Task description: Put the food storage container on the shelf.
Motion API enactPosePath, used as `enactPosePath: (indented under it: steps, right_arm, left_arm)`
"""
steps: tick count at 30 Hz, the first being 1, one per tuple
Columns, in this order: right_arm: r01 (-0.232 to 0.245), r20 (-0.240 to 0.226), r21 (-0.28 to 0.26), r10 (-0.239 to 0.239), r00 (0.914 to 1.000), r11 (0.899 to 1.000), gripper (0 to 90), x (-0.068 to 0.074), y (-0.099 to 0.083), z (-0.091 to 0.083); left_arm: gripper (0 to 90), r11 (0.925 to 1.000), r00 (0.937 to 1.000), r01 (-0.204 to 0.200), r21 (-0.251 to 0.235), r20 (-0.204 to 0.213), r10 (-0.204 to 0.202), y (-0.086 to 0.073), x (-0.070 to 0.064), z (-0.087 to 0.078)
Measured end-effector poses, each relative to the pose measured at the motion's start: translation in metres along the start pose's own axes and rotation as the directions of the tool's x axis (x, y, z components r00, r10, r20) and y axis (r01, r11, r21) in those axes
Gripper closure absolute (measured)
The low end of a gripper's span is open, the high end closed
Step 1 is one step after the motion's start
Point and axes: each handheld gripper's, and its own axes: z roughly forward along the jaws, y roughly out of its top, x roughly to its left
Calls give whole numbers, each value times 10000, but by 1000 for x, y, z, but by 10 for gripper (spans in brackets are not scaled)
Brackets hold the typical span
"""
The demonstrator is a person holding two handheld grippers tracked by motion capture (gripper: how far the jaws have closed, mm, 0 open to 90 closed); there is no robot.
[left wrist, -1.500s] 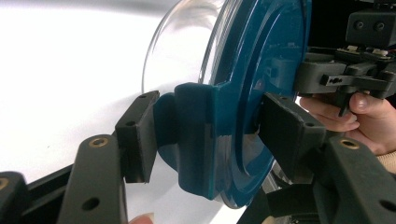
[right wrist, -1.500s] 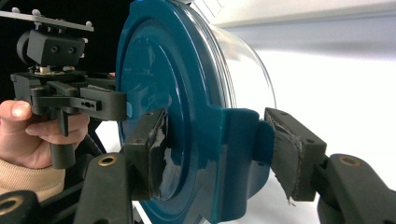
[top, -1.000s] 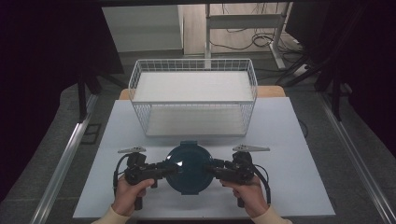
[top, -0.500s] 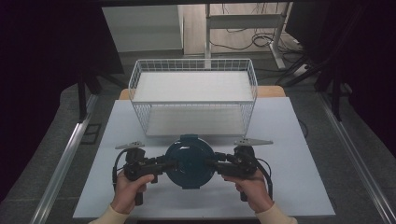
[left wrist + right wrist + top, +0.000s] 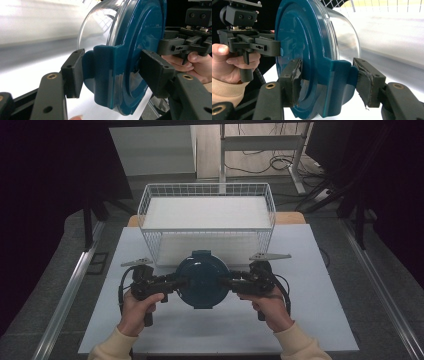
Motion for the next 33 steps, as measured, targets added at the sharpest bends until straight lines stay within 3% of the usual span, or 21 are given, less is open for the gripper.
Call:
enactPosePath:
  steps: [12, 22, 28, 33]
  right_arm:
    - [271, 87, -288, -268, 9996, 9992, 422, 7, 24, -9]
    - [508, 188, -505, -499, 9986, 9974, 424, 8, 58, -16]
    - [830, 196, -833, -817, 9965, 9931, 424, 6, 78, -19]
    - [920, 162, -828, -910, 9957, 9923, 425, 5, 99, -22]
  left_arm:
    - [388, 9991, 9996, -278, -312, 82, 280, 26, -8, -7]
    - [389, 9971, 9978, -636, -425, 138, 643, 64, -14, -9]
    - [389, 9962, 9979, -588, -642, 234, 605, 85, -15, -9]
    - [390, 9928, 9958, -899, -789, 82, 909, 104, -20, -11]
